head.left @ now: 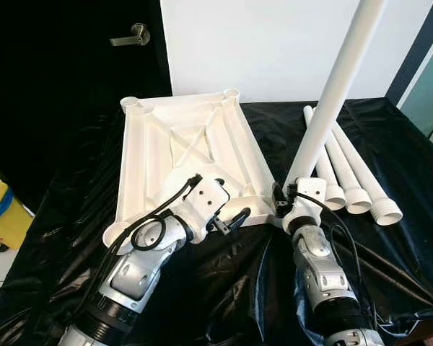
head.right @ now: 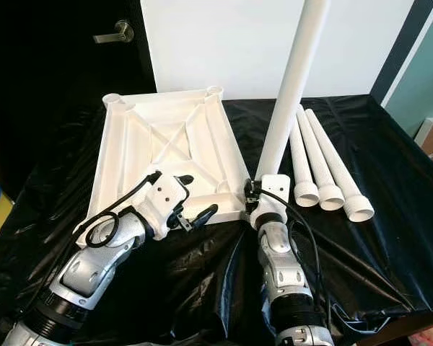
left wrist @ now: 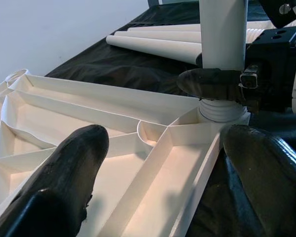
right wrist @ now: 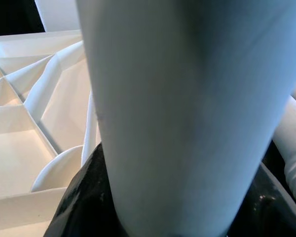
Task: Building children table
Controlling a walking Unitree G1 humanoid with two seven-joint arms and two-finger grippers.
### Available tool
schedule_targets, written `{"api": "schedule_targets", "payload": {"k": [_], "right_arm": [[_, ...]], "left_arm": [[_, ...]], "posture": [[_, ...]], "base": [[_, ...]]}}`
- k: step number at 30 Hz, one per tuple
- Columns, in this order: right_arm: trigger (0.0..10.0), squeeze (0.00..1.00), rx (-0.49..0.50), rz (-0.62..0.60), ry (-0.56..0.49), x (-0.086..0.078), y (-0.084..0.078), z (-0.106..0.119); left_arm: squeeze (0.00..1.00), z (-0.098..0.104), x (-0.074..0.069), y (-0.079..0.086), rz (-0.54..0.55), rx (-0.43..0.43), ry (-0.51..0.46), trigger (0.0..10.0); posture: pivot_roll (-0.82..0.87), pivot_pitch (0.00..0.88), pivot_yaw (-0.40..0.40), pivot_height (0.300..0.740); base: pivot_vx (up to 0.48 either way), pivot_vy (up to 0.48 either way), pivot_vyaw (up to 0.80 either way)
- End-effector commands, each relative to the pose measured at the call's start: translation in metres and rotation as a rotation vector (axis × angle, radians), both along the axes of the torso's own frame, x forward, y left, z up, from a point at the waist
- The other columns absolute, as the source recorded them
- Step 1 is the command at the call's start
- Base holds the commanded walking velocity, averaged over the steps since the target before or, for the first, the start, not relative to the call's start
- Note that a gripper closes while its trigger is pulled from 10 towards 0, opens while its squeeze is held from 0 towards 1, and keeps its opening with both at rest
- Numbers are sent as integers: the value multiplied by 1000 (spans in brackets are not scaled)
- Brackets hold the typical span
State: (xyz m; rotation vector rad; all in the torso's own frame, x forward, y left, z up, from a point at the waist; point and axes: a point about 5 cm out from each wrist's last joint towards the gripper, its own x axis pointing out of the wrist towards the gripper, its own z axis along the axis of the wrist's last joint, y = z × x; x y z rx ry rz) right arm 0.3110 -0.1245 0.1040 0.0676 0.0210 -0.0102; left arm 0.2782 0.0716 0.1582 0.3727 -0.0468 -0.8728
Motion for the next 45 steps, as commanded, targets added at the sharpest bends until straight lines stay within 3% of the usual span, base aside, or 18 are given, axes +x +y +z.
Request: {"api": "schedule_targets", "payload": {"k": [1, 6, 7, 11, 20, 21, 22, 27, 29, 33, 34, 35, 37, 45], "right_arm": [[10000, 0, -2, 15, 101, -4, 8, -18], [10000, 0, -15, 13, 92, -3, 8, -15], [10000, 1000, -24, 28, 76, -1, 6, -12], [10000, 1000, -18, 37, 69, 0, 4, -11], [10000, 1000, -26, 180, -26, 1, -9, 3], [10000, 0, -41, 241, -48, 0, -15, 6], [10000, 0, -41, 241, -48, 0, -15, 6], [10000, 0, -138, 466, -97, 6, -35, 18], [10000, 0, -163, 553, -102, 9, -35, 21], [10000, 0, -195, 616, -76, 18, -35, 22], [2667, 0, -200, 621, -71, 19, -36, 22], [2667, 0, -208, 628, -58, 20, -37, 20], [0, 0, -214, 640, -27, 20, -40, 15], [0, 0, -198, 656, 42, 14, -51, -3]], "left_arm": [[0, 2, -1, -3, -54, 16, 8, 10000], [0, 3, -1, -4, -58, 18, 6, 10000], [0, 4, 0, -5, -56, 16, 3, 10000], [0, 5, 1, -5, -55, 15, 2, 10000], [0, 4, -3, -6, -63, 18, 3, 10000], [0, 3, -4, -5, -65, 18, 8, 10000], [0, 3, -4, -5, -65, 18, 8, 10000], [0, 3, -7, -9, -85, 20, 21, 10000], [0, 6, -7, -11, -100, 20, 18, 10000], [0, 11, -5, -16, -131, 28, 3, 10000], [0, 12, -5, -16, -135, 29, 1, 10000], [0, 13, -5, -17, -138, 30, -3, 10000], [0, 15, -4, -17, -141, 32, -8, 10000], [0, 15, -4, -9, -118, 44, 1, 10000]], "posture": [[-13, 0, -13, 740], [-15, 0, -16, 740], [-17, 0, -18, 740], [-19, 0, -16, 740], [-22, 0, -10, 740], [-24, 0, -8, 740], [-24, 0, -8, 740], [-22, 0, -2, 740], [-19, 0, 1, 740], [-8, 0, -5, 740], [-8, 0, -5, 740], [-3, 0, -11, 740], [3, 0, -16, 740], [-1, 34, -11, 740]], "base": [[0, 0, 0], [0, 0, 0], [0, 0, 0], [0, 0, 0], [0, 0, 0], [0, 0, 0], [0, 0, 0], [0, 0, 0], [0, 0, 0], [0, 0, 0], [0, 0, 0], [0, 0, 0], [0, 0, 0], [0, 0, 0]]}}
